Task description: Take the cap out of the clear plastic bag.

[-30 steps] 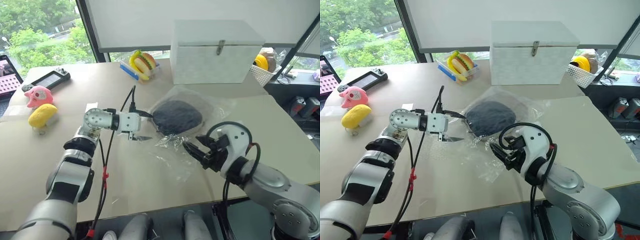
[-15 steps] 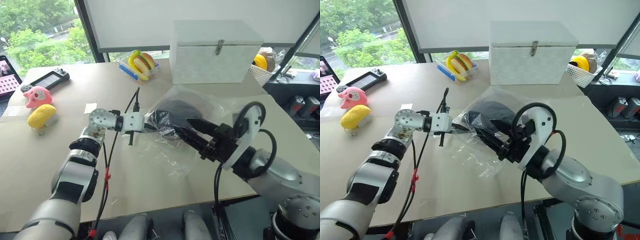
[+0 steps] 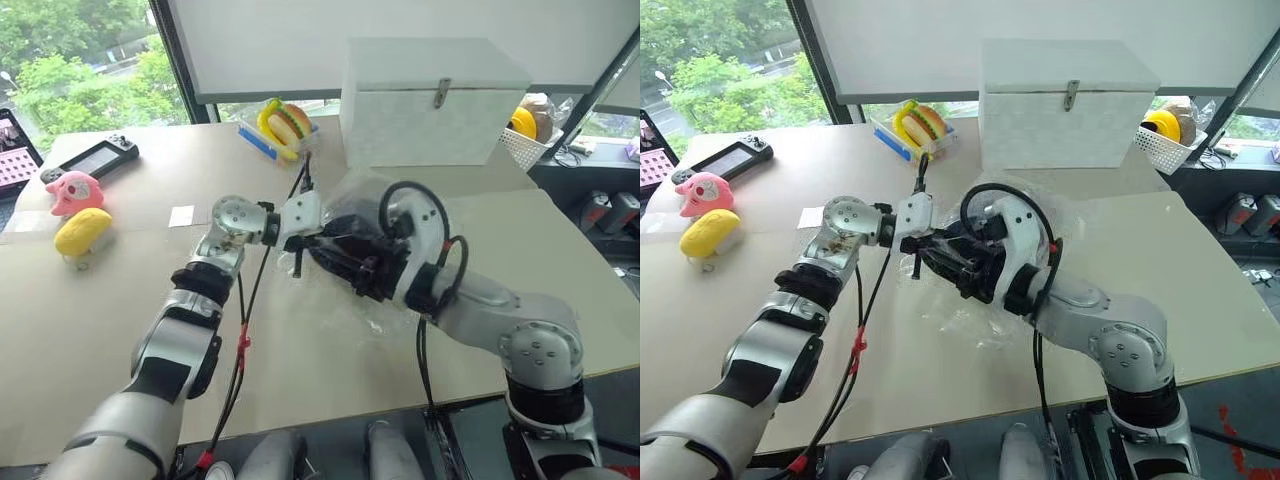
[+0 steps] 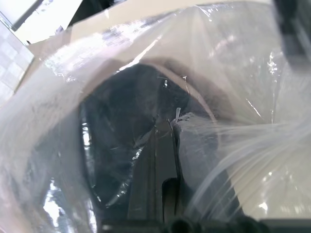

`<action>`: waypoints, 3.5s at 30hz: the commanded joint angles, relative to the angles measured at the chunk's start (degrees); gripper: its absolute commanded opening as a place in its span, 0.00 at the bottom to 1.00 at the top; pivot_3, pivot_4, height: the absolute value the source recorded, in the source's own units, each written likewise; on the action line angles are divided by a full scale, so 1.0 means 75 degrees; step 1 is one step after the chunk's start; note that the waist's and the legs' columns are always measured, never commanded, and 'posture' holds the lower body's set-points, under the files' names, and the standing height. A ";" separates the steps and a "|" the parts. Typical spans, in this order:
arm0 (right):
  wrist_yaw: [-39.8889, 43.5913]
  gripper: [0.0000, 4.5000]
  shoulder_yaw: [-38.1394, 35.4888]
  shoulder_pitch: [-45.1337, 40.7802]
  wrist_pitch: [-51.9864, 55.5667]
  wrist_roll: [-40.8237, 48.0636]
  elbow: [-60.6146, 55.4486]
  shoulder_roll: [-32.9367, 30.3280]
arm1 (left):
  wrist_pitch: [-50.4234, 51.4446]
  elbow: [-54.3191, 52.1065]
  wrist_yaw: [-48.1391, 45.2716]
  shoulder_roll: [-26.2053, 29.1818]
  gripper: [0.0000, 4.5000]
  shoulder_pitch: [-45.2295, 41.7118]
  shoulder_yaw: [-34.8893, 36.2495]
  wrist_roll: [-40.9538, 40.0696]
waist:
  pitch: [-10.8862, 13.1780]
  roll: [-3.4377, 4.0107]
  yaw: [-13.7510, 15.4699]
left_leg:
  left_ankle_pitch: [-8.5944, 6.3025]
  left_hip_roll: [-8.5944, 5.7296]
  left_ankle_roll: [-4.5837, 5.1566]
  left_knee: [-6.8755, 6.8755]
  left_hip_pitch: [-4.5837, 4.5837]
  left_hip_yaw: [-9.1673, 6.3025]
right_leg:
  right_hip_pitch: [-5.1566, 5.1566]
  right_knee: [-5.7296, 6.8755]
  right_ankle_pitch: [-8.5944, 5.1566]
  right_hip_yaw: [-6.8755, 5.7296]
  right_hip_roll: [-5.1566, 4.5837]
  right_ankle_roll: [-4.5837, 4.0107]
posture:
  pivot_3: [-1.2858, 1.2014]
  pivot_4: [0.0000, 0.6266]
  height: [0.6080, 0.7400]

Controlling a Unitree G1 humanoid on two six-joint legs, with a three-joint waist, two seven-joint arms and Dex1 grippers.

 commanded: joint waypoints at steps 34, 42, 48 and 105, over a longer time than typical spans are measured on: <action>-0.0371 0.68 0.3740 0.0522 0.0004 -0.6810 -0.1593 -0.3950 | 0.1148 0.0275 0.0917 -0.1022 0.02 -0.1003 0.0431 -0.0485 | 0.0005 0.0000 0.0021 | 0.0002 0.0009 -0.0003 0.0015 -0.0005 0.0044 | 0.0003 -0.0082 0.0027 -0.0025 -0.0018 0.0018 | 0.52 0.24 0.98; -0.0253 0.68 0.5217 -0.0091 -0.0230 -0.9645 -0.0318 -0.3262 | 0.1221 0.0462 0.0947 -0.1041 0.02 -0.1082 0.0453 -0.0497 | 0.0005 0.0001 0.0036 | -0.0011 0.0001 0.0017 0.0081 -0.0032 0.0046 | 0.0005 -0.0084 0.0044 -0.0027 -0.0018 0.0033 | 0.52 0.24 0.98; 0.0438 0.68 0.5371 0.0060 -0.0904 -1.0467 0.0765 -0.2634 | 0.1252 0.0449 0.0997 -0.1050 0.02 -0.1093 0.0451 -0.0504 | 0.0005 0.0001 0.0026 | -0.0012 0.0000 0.0020 0.0088 -0.0034 0.0050 | 0.0003 -0.0082 0.0054 -0.0025 -0.0016 0.0032 | 0.52 0.24 0.98; 0.3985 0.01 0.0555 0.1129 -0.0891 -1.0085 -0.0716 0.1260 | 0.1498 0.0085 0.1244 -0.0781 0.00 -0.0633 0.0409 -0.0468 | 0.0004 0.0003 -0.0041 | -0.0008 0.0011 0.0009 0.0084 -0.0029 0.0045 | -0.0008 -0.0077 0.0069 -0.0024 0.0003 0.0019 | 0.52 0.24 0.98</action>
